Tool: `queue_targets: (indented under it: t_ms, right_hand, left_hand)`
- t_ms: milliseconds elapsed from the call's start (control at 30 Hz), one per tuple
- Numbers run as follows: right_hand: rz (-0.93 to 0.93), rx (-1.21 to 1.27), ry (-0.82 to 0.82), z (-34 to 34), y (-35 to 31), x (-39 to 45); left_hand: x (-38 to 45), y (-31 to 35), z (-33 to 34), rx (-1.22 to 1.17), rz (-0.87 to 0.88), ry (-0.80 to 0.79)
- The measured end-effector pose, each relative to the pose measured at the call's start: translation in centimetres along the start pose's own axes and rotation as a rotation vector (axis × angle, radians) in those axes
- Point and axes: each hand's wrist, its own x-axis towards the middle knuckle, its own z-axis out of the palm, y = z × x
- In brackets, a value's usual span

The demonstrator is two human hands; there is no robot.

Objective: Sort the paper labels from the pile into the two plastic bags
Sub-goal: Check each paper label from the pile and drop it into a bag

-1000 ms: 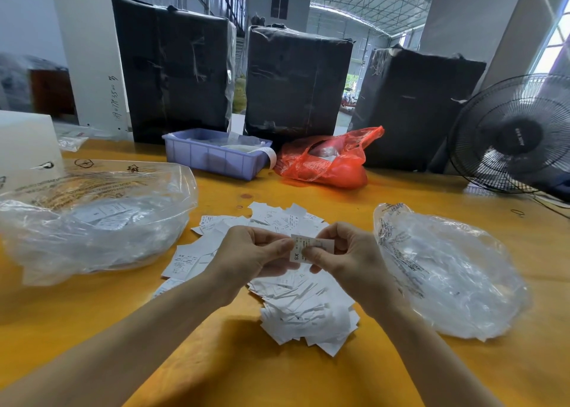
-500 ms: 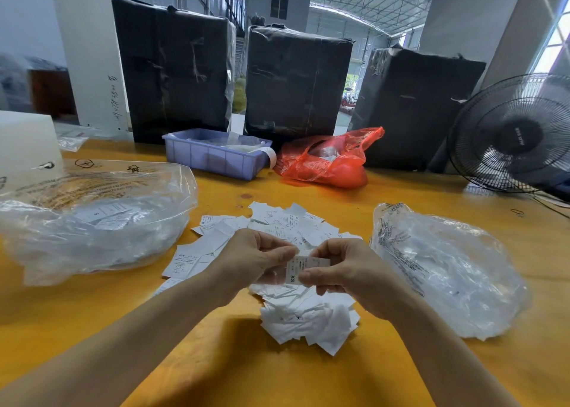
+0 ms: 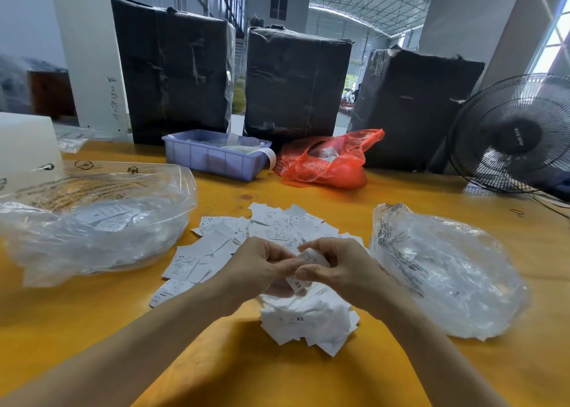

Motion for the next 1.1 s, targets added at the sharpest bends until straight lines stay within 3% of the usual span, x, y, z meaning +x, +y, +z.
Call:
queue_targets:
  t_ms: [133,300,467,867,1100]
  right_hand:
    - [-0.056,-0.126,-0.117,0.8,0.0,0.0]
    - [0.01,0.188,0.212,0.8,0.1,0.3]
    - [-0.003,0.318,0.312,0.8,0.3,0.2]
    - [-0.021,0.234,0.284,1.2,-0.5,0.1]
    - [0.018,0.29,0.235,0.5,-1.5,0.3]
  left_hand:
    - [0.2,-0.1,0.3,-0.151,0.008,0.046]
    - [0.0,0.4,0.2,-0.332,-0.002,0.101]
    - [0.1,0.2,0.6,-0.407,-0.037,0.219]
    - [0.0,0.7,2.0,-0.477,-0.082,0.357]
    - [-0.6,2.1,1.4,-0.562,-0.094,0.299]
